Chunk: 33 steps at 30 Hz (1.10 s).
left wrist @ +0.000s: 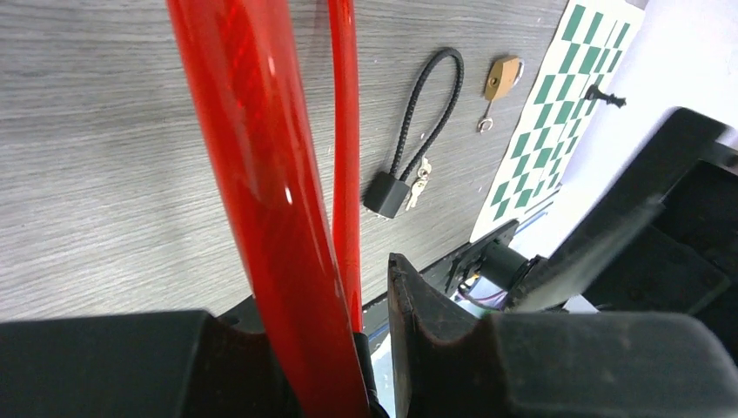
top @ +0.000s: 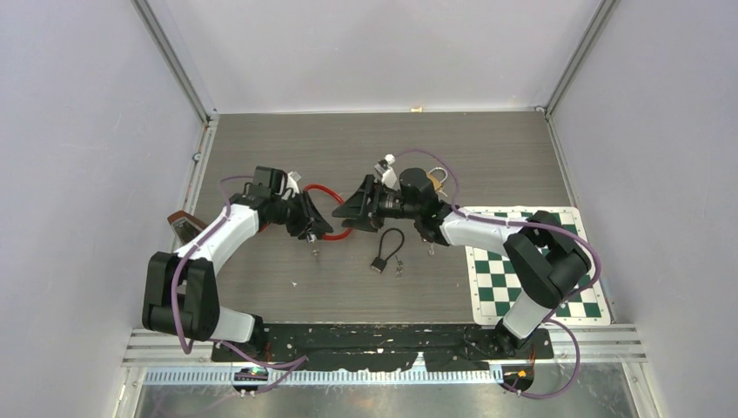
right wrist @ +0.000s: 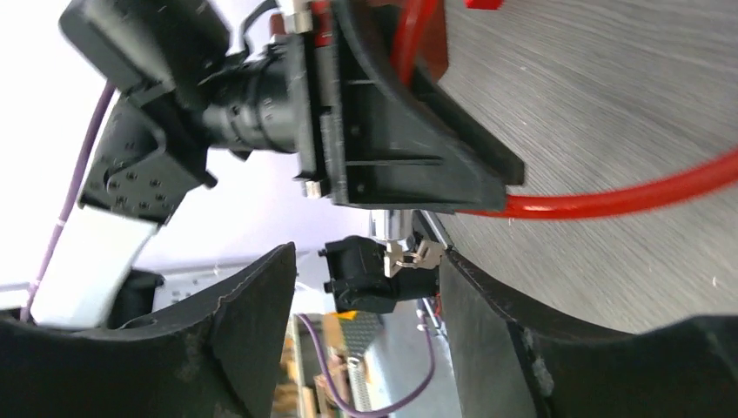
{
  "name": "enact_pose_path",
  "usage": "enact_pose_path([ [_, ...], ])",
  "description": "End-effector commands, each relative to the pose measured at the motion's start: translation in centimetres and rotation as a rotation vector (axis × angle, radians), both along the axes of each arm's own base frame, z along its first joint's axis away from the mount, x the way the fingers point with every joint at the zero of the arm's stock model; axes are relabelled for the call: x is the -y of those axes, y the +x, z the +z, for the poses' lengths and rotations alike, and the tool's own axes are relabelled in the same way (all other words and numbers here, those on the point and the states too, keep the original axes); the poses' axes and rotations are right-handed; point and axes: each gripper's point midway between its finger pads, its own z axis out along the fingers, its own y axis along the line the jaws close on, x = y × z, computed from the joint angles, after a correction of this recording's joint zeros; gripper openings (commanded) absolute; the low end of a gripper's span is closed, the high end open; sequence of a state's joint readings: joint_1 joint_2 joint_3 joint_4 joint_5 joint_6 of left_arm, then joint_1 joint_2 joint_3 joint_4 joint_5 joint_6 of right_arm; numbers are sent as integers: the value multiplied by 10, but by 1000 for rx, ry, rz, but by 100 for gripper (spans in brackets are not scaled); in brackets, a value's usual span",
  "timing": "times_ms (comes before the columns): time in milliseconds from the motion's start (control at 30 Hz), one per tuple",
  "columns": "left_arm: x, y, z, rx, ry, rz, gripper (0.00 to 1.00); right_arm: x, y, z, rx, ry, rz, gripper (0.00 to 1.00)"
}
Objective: Lock with the key
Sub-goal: Lock the lock.
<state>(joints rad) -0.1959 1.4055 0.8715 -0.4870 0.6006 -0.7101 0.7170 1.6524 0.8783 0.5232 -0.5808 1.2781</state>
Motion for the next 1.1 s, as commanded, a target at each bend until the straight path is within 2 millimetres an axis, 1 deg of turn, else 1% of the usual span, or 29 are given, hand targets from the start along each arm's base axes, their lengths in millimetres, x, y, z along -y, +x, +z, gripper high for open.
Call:
enact_pose_path([
  [0,0,9,6,4,-25,67,0,-17,-19,29,346,-15,211,66],
  [33,0,9,6,-4,-24,78,0,-22,-19,28,427,-62,212,65],
  [67,0,9,6,-12,-25,90,0,-21,-30,17,405,-132,230,65],
  [100,-1,9,6,-19,-23,105,0,-21,-24,14,459,-187,200,65],
  [133,-2,10,6,-26,-22,120,0,-19,-31,11,454,-229,202,65],
  [167,-2,10,6,-32,-25,129,0,-18,-26,10,486,-266,169,65],
  [200,-1,11,7,-35,-26,136,0,-15,-26,7,511,-322,139,64],
  [233,-1,11,6,-43,-28,142,0,-15,-24,10,537,-350,121,64],
  [267,-1,11,5,-51,-28,148,0,-9,-23,-1,559,-444,100,63],
  [300,-1,11,5,-56,-31,149,0,-8,-22,1,577,-476,89,62],
  [333,-1,11,3,-66,-30,153,0,-5,-22,-3,595,-526,84,62],
  [400,-2,10,0,-78,-20,160,0,-6,-25,-3,616,-546,84,60],
  [533,-4,10,-3,-98,-8,171,0,-16,-33,1,647,-556,106,58],
  [633,-4,10,-4,-109,-2,181,0,-26,-34,2,654,-563,116,56],
  [667,-5,10,-4,-112,0,184,0,-31,-35,7,665,-559,116,55],
  [700,-5,10,-4,-117,5,186,0,-34,-35,3,662,-569,121,54],
  [733,-6,9,-4,-122,9,188,0,-38,-36,8,670,-561,121,52],
  [767,-7,9,-5,-125,15,191,0,-42,-38,6,671,-565,125,52],
  [800,-7,9,-5,-129,19,193,0,-45,-37,11,676,-554,121,51],
  [833,-8,8,-6,-134,23,195,0,-49,-40,11,678,-550,128,51],
  [867,-8,8,-6,-137,25,197,0,-52,-40,15,683,-542,127,51],
  [900,-8,8,-6,-140,26,199,0,-55,-41,11,676,-554,133,51],
  [933,-8,8,-6,-144,25,199,0,-58,-41,13,678,-554,131,50],
  [967,-8,8,-5,-146,24,199,0,-58,-41,5,666,-580,134,50],
  [1000,-8,8,-5,-148,24,201,0,-59,-40,7,664,-586,130,50],
  [1033,-8,7,-5,-152,25,200,0,-55,-36,-3,653,-636,108,50],
  [1067,-8,7,-5,-154,27,200,0,-55,-34,-6,648,-653,101,50],
])
